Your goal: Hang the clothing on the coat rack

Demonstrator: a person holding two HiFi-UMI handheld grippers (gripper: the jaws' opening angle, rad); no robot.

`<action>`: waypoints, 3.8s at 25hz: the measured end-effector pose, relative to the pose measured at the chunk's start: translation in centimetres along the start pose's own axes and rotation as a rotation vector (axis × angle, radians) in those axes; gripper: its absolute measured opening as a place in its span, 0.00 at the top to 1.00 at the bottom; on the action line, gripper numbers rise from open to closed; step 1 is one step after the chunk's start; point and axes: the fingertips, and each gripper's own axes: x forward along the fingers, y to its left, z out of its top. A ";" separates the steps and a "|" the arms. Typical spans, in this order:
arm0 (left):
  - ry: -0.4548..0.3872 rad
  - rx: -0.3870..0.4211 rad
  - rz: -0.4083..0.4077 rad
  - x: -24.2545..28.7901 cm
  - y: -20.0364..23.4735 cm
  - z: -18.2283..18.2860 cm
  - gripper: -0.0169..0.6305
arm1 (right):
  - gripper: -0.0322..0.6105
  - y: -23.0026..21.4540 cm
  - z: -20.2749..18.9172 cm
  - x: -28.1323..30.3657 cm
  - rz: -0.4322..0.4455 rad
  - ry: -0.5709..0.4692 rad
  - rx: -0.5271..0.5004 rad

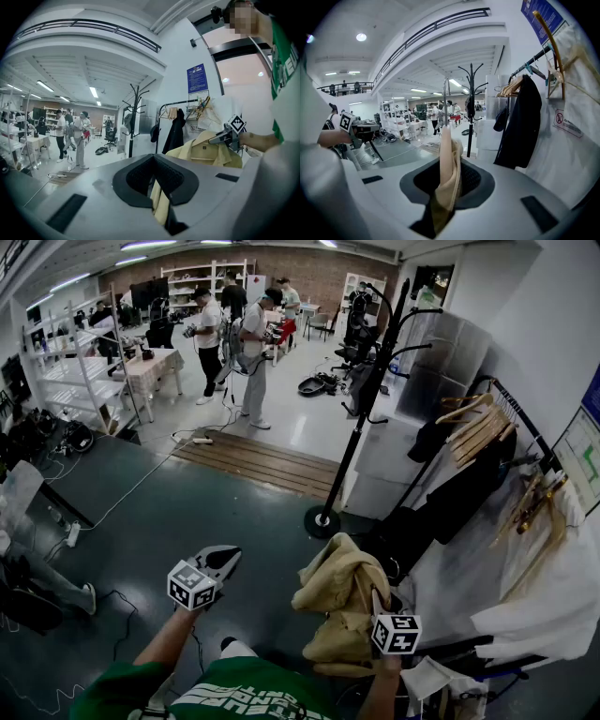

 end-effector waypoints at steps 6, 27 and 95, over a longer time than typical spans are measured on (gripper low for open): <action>-0.016 0.009 0.006 -0.1 0.7 0.7 0.97 | 0.84 0.2 0.8 0.6 0.007 -0.003 -0.015; -0.048 0.024 -0.005 0.8 1.1 3.1 0.97 | 0.84 -1.7 4.2 2.5 0.039 -0.005 0.000; -0.134 -0.051 0.028 12.6 36.8 9.1 0.97 | 0.84 5.9 25.3 36.3 0.103 0.012 -0.044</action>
